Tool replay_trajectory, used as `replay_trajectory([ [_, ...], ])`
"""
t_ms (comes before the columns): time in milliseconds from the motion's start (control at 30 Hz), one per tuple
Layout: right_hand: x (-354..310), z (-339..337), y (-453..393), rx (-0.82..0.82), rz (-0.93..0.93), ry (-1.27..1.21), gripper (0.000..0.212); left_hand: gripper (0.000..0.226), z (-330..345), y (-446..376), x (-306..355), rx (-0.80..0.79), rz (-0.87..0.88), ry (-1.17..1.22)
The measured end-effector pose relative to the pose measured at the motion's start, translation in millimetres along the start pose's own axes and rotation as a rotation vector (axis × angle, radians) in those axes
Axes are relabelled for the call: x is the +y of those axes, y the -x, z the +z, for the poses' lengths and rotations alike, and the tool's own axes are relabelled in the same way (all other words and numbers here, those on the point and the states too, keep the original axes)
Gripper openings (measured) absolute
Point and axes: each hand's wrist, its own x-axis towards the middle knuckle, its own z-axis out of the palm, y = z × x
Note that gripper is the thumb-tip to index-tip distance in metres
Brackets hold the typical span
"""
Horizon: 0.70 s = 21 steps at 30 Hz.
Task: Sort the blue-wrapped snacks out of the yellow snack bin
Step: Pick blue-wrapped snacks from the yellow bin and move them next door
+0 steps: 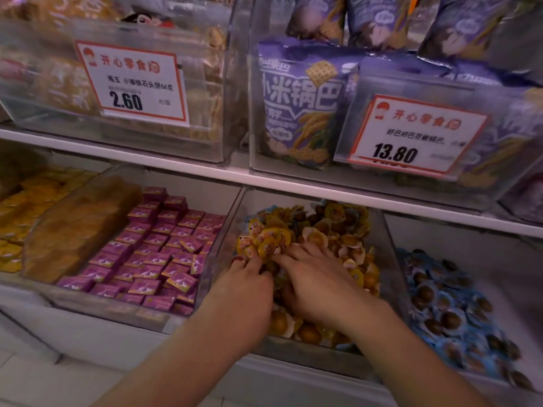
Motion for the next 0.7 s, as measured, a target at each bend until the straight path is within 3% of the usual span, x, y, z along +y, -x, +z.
replay_trajectory([
  [167, 2, -2, -5, -0.012, -0.023, 0.013, 0.066, 0.044, 4, -2, -2, -0.075, -0.049, 0.065],
  [267, 6, -6, -4, 0.002, -0.071, -0.012, 0.061, 0.049, 6, -3, -4, 0.016, -0.029, 0.143],
  [400, 2, -5, -1, 0.086, -0.068, -0.148, 0.041, 0.038, 2, 1, -3, 0.173, -0.04, 0.308],
  [533, -8, 0, -5, 0.136, -0.023, -0.185, 0.039, 0.022, -8, 3, -3, 0.44, -0.199, 0.774],
  [700, -10, 4, -7, 0.246, -0.046, -0.21, 0.036, 0.029, -17, 3, -9, 0.516, -0.24, 1.287],
])
